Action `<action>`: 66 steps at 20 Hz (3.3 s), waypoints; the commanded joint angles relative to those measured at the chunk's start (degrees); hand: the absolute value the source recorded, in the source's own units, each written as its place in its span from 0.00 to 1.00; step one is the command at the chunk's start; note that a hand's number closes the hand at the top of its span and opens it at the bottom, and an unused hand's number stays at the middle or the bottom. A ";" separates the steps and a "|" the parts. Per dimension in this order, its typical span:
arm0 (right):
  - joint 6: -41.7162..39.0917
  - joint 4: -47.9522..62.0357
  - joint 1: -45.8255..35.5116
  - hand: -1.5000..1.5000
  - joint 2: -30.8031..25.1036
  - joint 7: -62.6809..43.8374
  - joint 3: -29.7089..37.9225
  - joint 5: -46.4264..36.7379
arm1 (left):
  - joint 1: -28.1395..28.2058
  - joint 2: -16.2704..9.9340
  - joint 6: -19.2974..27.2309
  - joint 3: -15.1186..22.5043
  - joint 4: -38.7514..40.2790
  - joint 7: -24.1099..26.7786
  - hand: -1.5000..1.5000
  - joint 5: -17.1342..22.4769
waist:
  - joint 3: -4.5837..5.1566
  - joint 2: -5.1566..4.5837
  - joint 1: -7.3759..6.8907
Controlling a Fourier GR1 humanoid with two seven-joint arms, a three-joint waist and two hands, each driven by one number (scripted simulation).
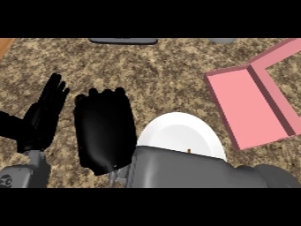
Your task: Pick the tomato from the plate and place it in the cardboard box
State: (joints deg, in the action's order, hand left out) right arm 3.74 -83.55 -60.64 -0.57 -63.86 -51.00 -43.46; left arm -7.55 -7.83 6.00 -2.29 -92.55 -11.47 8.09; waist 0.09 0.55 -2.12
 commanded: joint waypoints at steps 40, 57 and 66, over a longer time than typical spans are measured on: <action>-19.11 18.73 16.88 0.00 -20.25 17.94 38.44 -7.62 | 1.08 -0.36 0.17 -2.09 -4.93 -3.47 0.50 0.95 | -0.11 -0.61 1.62; 17.04 7.04 18.86 0.00 -13.77 34.25 54.12 2.39 | 2.74 0.44 0.03 -1.70 -3.28 -0.38 0.50 -0.68 | -0.17 -0.37 1.99; 20.90 -3.67 27.15 0.00 -10.85 40.91 63.24 17.59 | 2.46 1.37 1.25 -0.36 -4.03 -1.98 0.50 -2.23 | -0.13 -0.48 2.31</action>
State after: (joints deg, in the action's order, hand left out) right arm 22.65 -84.00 -37.22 -12.78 -26.23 9.24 -30.80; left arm -5.30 -7.09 6.41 -3.71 -96.12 -12.73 7.13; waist -0.05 0.15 0.30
